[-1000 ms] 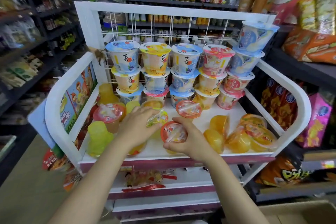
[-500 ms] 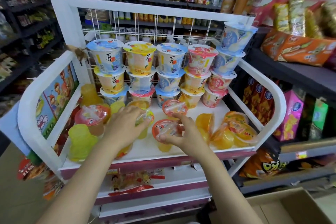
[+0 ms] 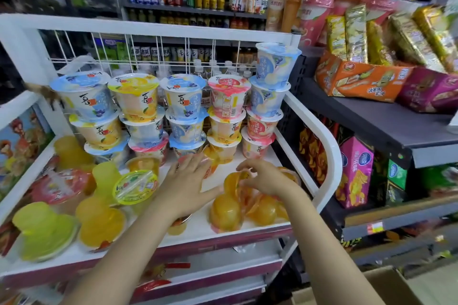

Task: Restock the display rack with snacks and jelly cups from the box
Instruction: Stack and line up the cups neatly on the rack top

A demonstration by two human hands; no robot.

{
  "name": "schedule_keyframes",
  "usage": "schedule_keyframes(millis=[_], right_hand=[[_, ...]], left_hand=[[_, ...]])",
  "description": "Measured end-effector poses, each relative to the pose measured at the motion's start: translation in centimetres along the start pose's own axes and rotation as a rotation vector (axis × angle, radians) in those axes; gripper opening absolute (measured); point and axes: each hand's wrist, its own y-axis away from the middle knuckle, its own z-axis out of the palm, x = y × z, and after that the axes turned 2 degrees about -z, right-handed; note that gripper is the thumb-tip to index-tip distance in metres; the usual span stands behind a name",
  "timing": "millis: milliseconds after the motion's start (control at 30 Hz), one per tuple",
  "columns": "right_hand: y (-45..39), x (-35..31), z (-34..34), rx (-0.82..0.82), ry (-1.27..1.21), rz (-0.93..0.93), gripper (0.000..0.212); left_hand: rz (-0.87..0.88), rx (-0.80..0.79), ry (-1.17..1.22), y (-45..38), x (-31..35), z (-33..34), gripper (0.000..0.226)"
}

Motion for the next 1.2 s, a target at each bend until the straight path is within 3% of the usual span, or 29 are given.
schedule_keyframes(millis=[200, 267, 667, 833, 900, 1033, 1133, 1200], right_hand=[[-3.4, 0.4, 0.1, 0.153, 0.028, 0.026, 0.013], [-4.2, 0.6, 0.2, 0.179, 0.069, 0.043, 0.013], [-5.8, 2.2, 2.6, 0.024, 0.044, -0.126, 0.082], [-5.4, 1.6, 2.1, 0.055, 0.059, -0.130, 0.079], [-4.5, 1.3, 1.6, 0.055, 0.031, -0.120, 0.076], [-0.7, 1.2, 0.4, 0.174, -0.106, -0.162, 0.062], [2.5, 1.4, -0.2, 0.076, -0.121, -0.147, 0.054], [3.8, 1.7, 0.2, -0.052, -0.003, -0.107, 0.060]], left_hand=[[-0.028, 0.046, 0.122, -0.5, -1.1, 0.7, 0.109], [-0.046, 0.063, 0.120, -0.6, -1.0, 0.8, 0.103], [-0.095, 0.044, 0.089, -0.4, -0.1, 0.2, 0.078], [-0.096, 0.033, 0.097, -0.4, -0.2, 0.1, 0.085], [-0.090, 0.035, 0.115, -0.5, -0.4, 0.0, 0.076], [-0.075, 0.026, 0.097, -0.5, -0.8, 0.2, 0.075], [-0.086, -0.002, 0.020, -0.4, 0.0, 0.4, 0.070], [-0.097, -0.013, 0.004, -0.3, 0.5, 0.1, 0.069]])
